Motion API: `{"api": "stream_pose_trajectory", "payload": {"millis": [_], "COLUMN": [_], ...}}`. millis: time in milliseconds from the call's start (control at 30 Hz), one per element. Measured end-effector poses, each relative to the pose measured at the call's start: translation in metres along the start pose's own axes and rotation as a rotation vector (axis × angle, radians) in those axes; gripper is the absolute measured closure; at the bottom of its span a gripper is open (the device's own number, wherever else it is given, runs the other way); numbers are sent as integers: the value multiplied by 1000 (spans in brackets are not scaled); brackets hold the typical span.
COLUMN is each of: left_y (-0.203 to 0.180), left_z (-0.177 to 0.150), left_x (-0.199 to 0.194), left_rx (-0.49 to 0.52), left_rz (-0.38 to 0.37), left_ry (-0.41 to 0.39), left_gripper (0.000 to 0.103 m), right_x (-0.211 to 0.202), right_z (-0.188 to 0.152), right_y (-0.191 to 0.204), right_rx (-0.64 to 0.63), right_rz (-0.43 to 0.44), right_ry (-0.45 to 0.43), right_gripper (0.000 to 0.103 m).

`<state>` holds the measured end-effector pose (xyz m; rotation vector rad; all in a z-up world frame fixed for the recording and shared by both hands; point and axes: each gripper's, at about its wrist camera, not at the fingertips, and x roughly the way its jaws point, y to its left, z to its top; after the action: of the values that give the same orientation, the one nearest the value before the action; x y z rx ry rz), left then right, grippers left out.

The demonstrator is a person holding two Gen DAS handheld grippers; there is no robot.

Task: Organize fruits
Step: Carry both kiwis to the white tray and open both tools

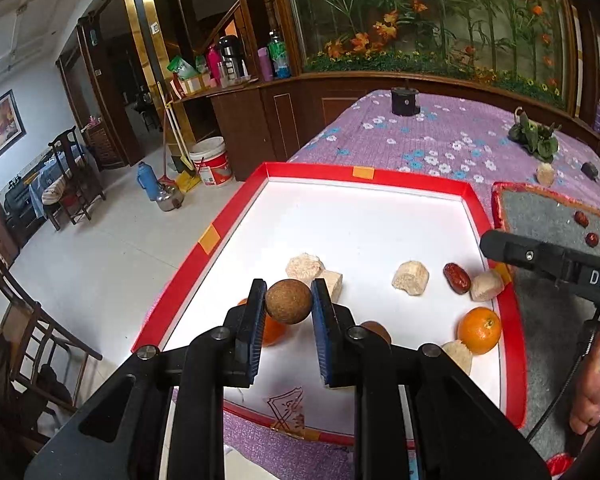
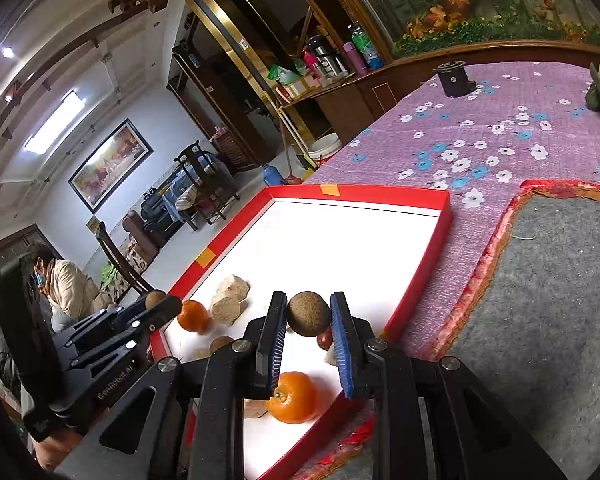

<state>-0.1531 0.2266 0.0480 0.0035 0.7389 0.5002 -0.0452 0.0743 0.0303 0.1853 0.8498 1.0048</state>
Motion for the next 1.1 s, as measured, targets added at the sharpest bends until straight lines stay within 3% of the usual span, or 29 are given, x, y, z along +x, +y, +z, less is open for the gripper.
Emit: {"api": "stream_pose_trajectory", "payload": {"millis": [333,633,700,833,1100], "left_y": [-6,-12,-14,-17,-33], "left_z": [0,5,7,10,16], "left_x": [-4,-9,-12,-27,-58], "left_rx": [75,88,96,105,156], "left_rz": [63,116,120,144,121], "left_ry": [9,20,18,-27,-115], "left_gripper": [83,82,76,51,39], "right_x": [3,2,-2,-12,-34], "right_z": [-2,-1,0,3,9], "right_y": [-2,-10,-11,-13,-22], "right_rx": [-14,9,10,20,47], "right_rz": [9,9,14,27,15], "right_ry": [32,47,34,-4,-84], "right_gripper": [81,74,61,58,56]}}
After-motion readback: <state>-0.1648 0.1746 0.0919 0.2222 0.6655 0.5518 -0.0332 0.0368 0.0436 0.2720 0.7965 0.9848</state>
